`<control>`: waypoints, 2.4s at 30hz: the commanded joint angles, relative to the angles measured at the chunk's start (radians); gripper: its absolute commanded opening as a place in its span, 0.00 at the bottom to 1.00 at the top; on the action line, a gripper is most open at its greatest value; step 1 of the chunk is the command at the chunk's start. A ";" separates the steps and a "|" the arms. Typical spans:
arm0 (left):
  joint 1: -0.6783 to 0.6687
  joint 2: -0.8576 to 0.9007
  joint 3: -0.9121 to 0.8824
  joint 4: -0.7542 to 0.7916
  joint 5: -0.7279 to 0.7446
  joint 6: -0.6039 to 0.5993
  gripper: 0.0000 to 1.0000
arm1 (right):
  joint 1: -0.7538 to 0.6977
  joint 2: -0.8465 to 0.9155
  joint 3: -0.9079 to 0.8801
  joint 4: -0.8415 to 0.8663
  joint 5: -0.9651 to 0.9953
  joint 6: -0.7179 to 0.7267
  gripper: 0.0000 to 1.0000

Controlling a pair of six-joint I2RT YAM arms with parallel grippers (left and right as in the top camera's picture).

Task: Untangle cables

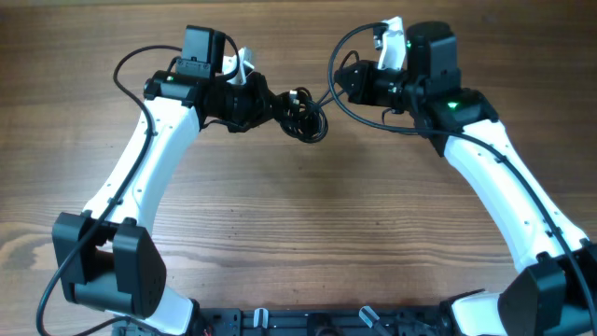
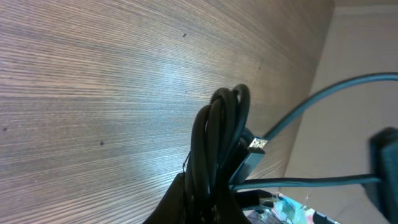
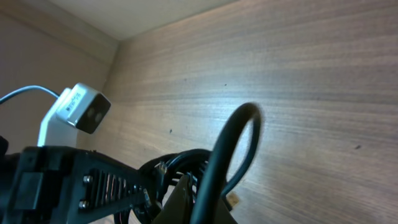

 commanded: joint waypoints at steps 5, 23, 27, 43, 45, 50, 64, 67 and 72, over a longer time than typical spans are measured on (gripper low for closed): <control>0.020 -0.002 -0.014 -0.032 -0.148 0.024 0.04 | -0.024 -0.080 0.056 -0.027 0.038 -0.031 0.04; 0.020 -0.002 -0.014 0.037 0.083 -0.290 0.04 | 0.211 0.129 0.055 -0.069 0.038 -0.017 0.04; 0.020 -0.002 -0.014 0.037 0.092 -0.397 0.04 | 0.214 0.138 0.055 -0.069 0.037 -0.016 0.04; 0.023 -0.002 -0.014 -0.154 -0.183 -1.302 0.04 | 0.160 0.086 0.064 -0.086 0.046 0.013 0.86; 0.023 -0.002 -0.014 -0.229 -0.217 -1.432 0.04 | 0.160 0.087 0.064 -0.100 0.046 0.051 0.86; 0.023 -0.002 -0.014 -0.324 -0.213 -1.626 0.08 | 0.171 0.092 0.058 -0.142 0.066 0.055 0.76; 0.023 -0.002 -0.014 -0.391 -0.208 -1.626 0.04 | 0.230 0.092 0.053 -0.263 0.057 -0.391 0.49; 0.023 -0.002 -0.014 -0.393 -0.208 -1.624 0.04 | 0.230 0.092 0.053 -0.282 0.012 -0.489 0.45; 0.025 -0.002 -0.014 -0.455 -0.255 -1.388 0.04 | 0.231 0.092 0.053 -0.332 -0.066 -0.631 0.42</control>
